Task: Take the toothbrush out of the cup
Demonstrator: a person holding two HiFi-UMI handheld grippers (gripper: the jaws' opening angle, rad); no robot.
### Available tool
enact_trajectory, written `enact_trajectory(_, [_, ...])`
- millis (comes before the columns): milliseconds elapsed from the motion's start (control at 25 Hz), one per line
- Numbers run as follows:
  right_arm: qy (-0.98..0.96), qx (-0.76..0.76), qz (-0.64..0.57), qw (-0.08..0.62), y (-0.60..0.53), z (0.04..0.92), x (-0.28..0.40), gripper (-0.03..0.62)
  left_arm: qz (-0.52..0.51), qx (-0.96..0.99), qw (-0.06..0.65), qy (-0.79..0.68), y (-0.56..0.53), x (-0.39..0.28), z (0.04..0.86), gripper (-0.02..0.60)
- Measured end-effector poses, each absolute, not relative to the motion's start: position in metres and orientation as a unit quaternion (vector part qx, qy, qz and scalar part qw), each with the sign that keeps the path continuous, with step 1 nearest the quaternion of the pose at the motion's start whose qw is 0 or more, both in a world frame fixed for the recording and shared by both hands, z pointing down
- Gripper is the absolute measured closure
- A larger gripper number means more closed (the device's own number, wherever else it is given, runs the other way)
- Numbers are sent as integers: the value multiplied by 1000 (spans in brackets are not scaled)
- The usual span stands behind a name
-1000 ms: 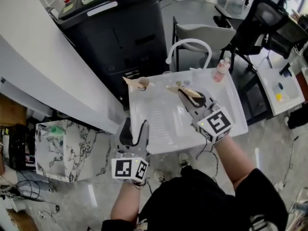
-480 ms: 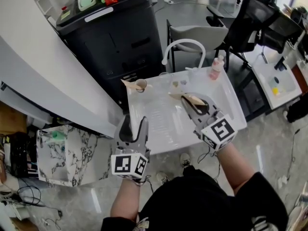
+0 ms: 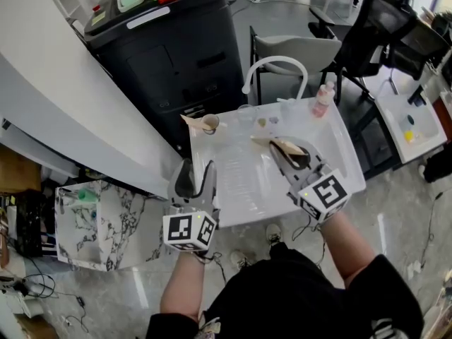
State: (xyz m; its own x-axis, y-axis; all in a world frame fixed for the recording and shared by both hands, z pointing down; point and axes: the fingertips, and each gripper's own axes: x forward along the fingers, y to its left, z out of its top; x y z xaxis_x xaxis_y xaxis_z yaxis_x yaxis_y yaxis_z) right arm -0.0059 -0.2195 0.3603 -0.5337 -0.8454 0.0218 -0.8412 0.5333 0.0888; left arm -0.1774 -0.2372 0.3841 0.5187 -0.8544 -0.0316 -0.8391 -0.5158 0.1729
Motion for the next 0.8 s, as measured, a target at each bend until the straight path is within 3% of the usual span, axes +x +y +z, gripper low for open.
enact_trajectory(800, [-889, 455, 13, 42, -292, 409, -2, 566, -36, 822, 138, -551, -363, -193, 457, 347])
